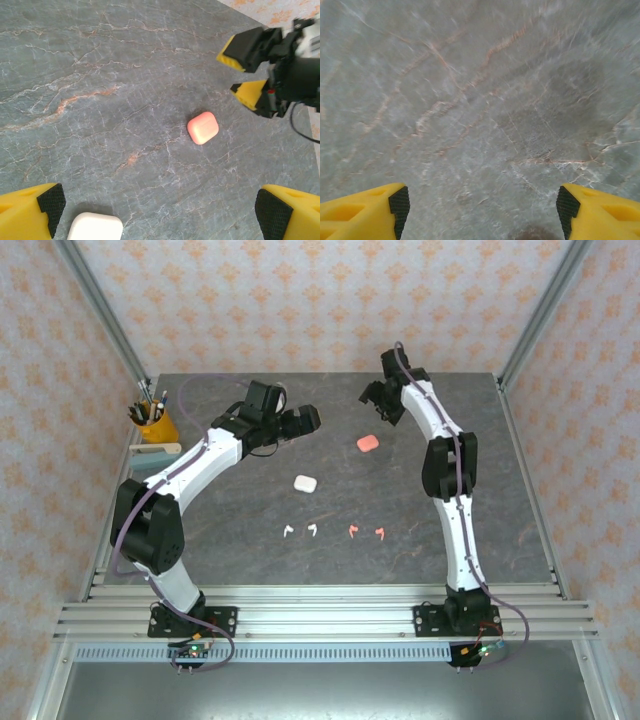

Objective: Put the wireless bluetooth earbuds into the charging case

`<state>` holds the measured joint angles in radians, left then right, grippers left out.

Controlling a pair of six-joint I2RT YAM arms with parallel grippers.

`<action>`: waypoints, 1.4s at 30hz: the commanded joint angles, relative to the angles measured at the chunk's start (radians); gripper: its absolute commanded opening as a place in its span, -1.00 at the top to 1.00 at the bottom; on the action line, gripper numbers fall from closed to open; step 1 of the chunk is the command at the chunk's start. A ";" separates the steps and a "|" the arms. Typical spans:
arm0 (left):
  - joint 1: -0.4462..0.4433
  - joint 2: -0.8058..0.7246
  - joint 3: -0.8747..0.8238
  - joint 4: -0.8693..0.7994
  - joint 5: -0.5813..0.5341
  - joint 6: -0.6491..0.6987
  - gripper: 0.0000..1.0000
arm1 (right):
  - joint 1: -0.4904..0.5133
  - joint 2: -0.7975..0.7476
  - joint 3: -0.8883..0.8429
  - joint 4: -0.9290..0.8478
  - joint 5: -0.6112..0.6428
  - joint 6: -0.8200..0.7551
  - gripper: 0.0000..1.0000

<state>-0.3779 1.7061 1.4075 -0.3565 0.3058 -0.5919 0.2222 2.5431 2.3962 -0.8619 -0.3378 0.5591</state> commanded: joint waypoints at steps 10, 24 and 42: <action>-0.004 -0.029 0.036 -0.017 -0.013 0.015 -1.00 | 0.046 -0.036 -0.133 0.017 -0.074 -0.003 -0.51; -0.004 -0.041 0.013 0.007 -0.006 -0.002 -1.00 | 0.138 -0.398 -0.688 0.256 -0.138 0.041 -0.47; -0.004 -0.083 -0.015 -0.013 -0.040 0.026 -1.00 | 0.145 -0.338 -0.476 0.073 0.092 0.043 -0.68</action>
<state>-0.3779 1.6810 1.4075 -0.3550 0.3008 -0.5816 0.3679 2.1361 1.8301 -0.7444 -0.2787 0.6640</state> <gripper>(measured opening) 0.998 0.844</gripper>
